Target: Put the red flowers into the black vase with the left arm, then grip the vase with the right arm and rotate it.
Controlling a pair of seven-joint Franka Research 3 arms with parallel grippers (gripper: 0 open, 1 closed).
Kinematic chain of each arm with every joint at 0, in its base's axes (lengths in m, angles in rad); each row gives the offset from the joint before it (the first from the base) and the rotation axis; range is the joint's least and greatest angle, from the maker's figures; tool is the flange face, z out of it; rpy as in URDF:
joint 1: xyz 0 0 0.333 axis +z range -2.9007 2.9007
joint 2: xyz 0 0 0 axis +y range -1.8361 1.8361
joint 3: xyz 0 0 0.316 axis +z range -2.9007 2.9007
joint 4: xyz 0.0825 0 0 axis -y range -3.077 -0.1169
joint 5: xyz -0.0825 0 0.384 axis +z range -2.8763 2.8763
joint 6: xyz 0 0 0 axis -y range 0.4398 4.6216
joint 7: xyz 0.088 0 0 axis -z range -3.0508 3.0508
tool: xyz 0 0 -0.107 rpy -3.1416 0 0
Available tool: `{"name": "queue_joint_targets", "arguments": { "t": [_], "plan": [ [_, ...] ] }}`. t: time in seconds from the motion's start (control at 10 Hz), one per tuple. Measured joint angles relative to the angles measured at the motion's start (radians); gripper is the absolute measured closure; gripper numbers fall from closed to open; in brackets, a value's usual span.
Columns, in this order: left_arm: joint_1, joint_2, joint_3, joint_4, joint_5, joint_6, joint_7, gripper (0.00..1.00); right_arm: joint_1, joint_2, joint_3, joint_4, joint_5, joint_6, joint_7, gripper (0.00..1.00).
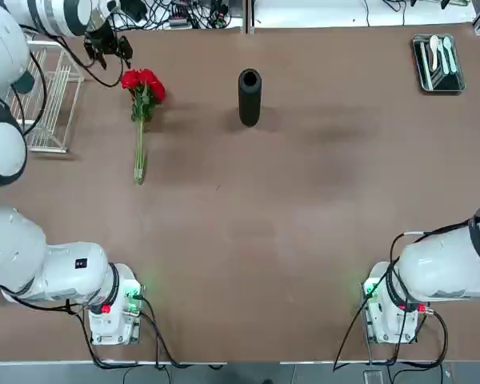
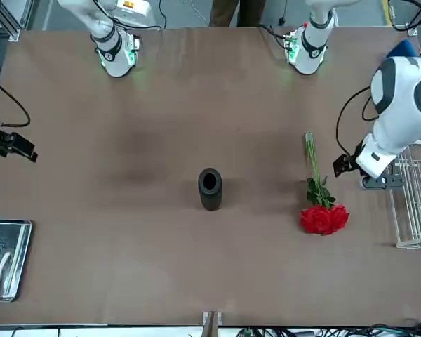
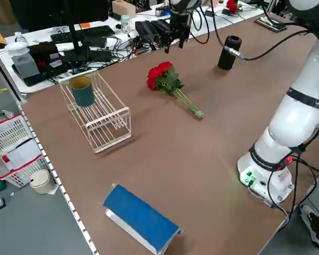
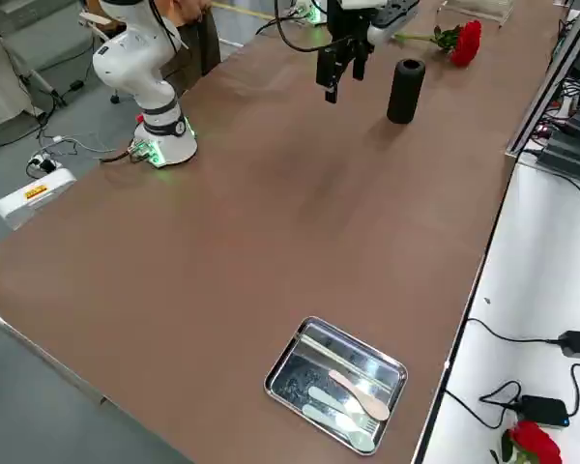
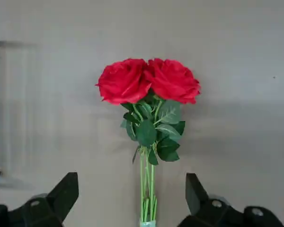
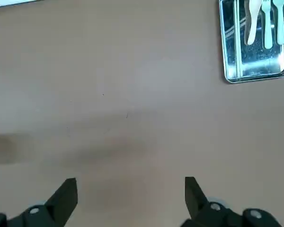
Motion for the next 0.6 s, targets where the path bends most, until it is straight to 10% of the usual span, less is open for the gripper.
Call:
{"name": "queue_joint_targets", "arguments": {
  "t": [0.6],
  "plan": [
    [0.030, 0.067, 0.000, -0.188, 0.000, 0.224, -0.083, 0.00, -0.001, 0.000, -0.004, -0.002, 0.000, -0.005, 0.000, 0.00]
  ]
}}
